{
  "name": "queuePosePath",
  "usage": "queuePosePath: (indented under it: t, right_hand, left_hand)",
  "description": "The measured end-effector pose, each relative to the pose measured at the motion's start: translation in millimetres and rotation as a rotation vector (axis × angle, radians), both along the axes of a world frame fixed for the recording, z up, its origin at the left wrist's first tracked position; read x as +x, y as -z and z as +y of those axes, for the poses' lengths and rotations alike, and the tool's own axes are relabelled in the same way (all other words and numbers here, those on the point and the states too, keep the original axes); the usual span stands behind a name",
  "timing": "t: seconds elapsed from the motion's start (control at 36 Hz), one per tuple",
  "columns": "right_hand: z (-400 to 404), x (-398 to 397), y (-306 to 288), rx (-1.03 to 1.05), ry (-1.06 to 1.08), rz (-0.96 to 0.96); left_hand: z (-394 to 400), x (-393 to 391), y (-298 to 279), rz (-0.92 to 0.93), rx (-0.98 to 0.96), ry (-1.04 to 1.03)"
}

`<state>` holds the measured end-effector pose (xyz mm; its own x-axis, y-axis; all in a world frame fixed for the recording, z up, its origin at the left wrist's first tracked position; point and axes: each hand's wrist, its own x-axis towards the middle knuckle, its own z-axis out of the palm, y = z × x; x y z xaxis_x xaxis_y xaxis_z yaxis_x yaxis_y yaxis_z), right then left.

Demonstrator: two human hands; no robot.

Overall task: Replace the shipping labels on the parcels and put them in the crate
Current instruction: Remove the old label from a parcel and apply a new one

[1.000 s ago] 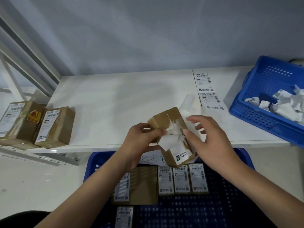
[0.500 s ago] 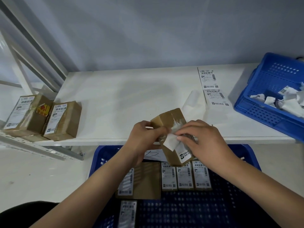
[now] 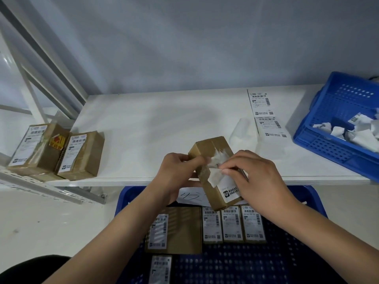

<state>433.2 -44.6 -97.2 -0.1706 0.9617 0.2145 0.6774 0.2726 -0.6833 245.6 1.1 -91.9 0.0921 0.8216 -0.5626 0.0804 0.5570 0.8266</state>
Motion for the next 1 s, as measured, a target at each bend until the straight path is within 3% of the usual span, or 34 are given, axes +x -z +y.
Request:
queuePosePath:
  t: [0.22,1.0]
  right_hand:
    - [-6.6,-0.9,-12.4,-0.018,-0.025,0.043]
    - [-13.5,5.4,-26.0,0.244,0.097,0.176]
  left_hand:
    - [4.3,-9.7,-2.0,-0.041,-0.039,-0.081]
    - [22.5,-29.5,-1.1,-0.224,-0.188,-0.299]
